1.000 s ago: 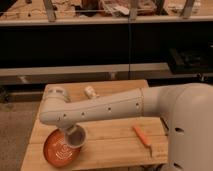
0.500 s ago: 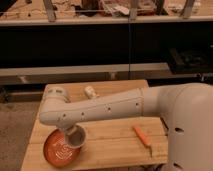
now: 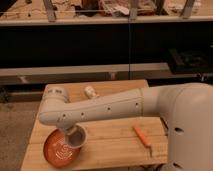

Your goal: Place the ceramic cup in the ceramic bowl

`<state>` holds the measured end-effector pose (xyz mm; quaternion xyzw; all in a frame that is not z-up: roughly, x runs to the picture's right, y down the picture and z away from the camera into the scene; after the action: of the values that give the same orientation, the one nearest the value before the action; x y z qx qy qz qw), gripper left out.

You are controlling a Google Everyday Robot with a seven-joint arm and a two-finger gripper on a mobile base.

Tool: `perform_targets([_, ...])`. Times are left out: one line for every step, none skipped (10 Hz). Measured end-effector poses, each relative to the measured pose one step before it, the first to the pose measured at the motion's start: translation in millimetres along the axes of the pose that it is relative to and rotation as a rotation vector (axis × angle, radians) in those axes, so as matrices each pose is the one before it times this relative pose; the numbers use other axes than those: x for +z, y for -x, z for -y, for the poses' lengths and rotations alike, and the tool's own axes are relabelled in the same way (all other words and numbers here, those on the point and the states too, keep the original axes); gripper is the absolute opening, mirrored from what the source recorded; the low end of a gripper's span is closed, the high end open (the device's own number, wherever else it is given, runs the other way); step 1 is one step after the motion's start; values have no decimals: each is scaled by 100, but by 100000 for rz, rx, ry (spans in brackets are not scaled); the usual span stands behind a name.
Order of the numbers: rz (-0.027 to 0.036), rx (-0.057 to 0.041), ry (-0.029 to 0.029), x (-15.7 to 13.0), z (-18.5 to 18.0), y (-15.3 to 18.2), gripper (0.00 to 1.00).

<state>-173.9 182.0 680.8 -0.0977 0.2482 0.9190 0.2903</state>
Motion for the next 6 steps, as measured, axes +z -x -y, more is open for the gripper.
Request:
perform_targets([0,-38,-50,0,3,-59,22])
perform_targets([-14,67,-140,5,34,-27,22])
perform_targets([32,80,-52,-1,16,8,22])
perform_targets([22,108,-76,5,29,2,22])
perform_targets([53,155,-126,11,60,40,22])
perform_targets([67,143,-95,5,36,14,22])
